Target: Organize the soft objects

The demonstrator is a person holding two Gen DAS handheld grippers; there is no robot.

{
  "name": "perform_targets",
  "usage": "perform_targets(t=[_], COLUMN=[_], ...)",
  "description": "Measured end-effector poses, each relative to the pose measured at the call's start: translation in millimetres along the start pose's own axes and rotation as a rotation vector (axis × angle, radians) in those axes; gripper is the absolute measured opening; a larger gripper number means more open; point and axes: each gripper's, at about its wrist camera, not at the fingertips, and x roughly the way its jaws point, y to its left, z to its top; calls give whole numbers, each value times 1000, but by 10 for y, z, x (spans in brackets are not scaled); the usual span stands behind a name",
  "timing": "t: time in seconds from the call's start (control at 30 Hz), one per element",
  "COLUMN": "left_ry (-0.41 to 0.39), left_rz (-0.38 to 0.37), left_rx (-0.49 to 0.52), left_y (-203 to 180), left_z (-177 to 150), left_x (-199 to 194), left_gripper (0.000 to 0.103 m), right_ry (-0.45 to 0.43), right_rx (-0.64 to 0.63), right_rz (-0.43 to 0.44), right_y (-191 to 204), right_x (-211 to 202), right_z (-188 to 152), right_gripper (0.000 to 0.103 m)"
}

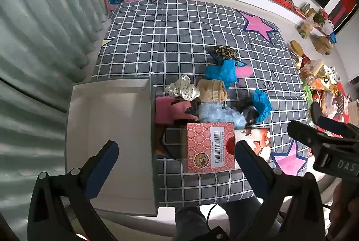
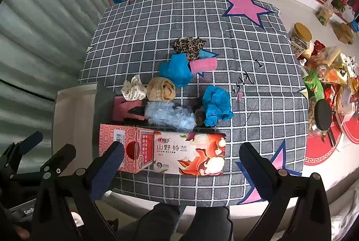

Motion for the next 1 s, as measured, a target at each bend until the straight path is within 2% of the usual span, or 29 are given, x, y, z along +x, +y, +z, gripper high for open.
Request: perform_targets(t=[0.33,0.6,0.8,1.0], left_ry=[51,120,144,151], left_rz=[6,29,46,61], left_rx=[20,48,20,-43], left_y=[29,-120,-224,-320], left_z=[-48,44,262,648], left_x=[151,382,499,651], left_gripper=[103,103,103,103], right_ry=[19,75,122,175], right_rx=[20,59,70,72], right_rz=[-12,-15,-16,-26], right_y=[-92,-325,-593,-910], right_x=[34,311,623,942], right_z=[-24,4,128,358], right_gripper=[103,103,103,103])
